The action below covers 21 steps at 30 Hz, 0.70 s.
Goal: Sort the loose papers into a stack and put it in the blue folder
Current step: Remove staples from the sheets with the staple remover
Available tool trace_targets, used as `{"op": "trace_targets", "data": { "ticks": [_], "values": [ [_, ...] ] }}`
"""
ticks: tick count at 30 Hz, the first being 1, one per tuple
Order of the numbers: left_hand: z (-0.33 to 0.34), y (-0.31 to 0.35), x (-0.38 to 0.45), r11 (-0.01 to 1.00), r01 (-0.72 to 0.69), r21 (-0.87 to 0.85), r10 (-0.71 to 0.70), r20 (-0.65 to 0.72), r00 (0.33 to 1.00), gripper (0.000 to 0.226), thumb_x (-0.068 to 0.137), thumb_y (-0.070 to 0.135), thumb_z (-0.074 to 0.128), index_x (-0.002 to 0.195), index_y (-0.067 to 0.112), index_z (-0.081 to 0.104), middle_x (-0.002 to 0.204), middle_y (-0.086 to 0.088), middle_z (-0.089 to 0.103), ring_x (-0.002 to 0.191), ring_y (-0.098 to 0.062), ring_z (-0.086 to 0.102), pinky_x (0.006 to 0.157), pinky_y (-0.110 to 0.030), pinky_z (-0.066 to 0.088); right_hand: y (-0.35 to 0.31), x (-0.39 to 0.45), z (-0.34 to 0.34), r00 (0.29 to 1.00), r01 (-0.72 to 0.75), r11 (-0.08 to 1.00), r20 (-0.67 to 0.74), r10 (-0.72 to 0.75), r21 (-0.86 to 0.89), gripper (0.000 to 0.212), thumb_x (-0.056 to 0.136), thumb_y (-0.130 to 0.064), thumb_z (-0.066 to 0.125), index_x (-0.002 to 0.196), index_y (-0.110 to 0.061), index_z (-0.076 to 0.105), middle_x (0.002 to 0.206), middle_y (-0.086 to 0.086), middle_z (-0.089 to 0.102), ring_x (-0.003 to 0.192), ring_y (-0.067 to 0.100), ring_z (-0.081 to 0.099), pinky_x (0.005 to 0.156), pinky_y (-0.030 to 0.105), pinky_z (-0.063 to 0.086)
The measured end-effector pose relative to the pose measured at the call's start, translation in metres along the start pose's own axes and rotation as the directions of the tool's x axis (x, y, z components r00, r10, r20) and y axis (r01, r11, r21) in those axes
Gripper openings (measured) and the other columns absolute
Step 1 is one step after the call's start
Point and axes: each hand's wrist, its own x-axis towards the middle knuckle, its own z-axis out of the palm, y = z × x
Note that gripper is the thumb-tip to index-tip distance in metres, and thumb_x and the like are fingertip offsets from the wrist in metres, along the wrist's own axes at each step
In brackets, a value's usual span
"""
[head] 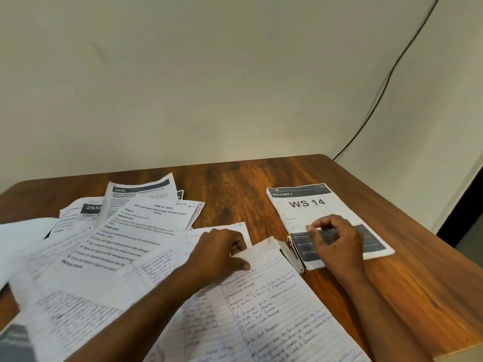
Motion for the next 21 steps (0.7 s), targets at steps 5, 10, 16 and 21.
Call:
{"op": "trace_targets", "data": {
  "ticks": [5,10,16,21],
  "values": [
    [0.001,0.006,-0.04,0.952,0.043,0.303,0.008,-0.166,0.986,0.065,0.09,0.069,0.064,0.147,0.04,0.049,0.156,0.015,0.048,0.142,-0.012,0.043,0.123,-0.041,0.027,0.0,-0.002,0.002,0.984,0.098,0.993,0.156,-0.087,-0.062,0.027,0.081,-0.027,0.089,0.094,-0.03,0.066,0.1,-0.011,0.068,0.095,0.012,0.065,0.079,0.03,0.058],
    [0.007,0.011,-0.11,0.921,-0.022,0.389,-0.016,0.093,0.996,0.105,0.075,0.1,0.022,0.163,0.043,0.016,0.172,0.018,0.014,0.159,-0.012,0.015,0.13,-0.05,0.008,-0.004,-0.003,0.003,0.969,0.183,0.98,0.182,-0.166,-0.081,0.025,0.081,-0.03,0.088,0.095,-0.029,0.067,0.098,-0.013,0.067,0.092,0.009,0.064,0.079,0.033,0.061],
    [0.017,-0.012,-0.13,0.892,-0.027,0.451,-0.036,0.131,0.991,0.097,0.08,0.1,0.022,0.162,0.052,0.0,0.165,0.013,-0.018,0.159,-0.013,-0.01,0.128,-0.063,-0.004,-0.052,-0.022,0.007,0.824,0.42,0.898,0.468,-0.318,-0.129,0.037,0.087,-0.057,0.073,0.116,-0.034,0.073,0.13,-0.017,0.068,0.121,0.005,0.059,0.104,0.046,0.051],
    [0.007,-0.037,-0.124,0.911,-0.025,0.412,-0.034,0.137,0.99,0.094,0.088,0.094,0.018,0.164,0.045,-0.009,0.169,0.015,-0.023,0.159,-0.012,-0.021,0.128,-0.055,-0.014,-0.094,-0.063,0.011,0.615,0.435,0.878,0.778,-0.13,-0.197,0.078,0.088,-0.089,0.035,0.156,-0.05,0.035,0.163,-0.032,0.021,0.151,-0.006,0.017,0.127,0.032,0.016]
  ]
}}
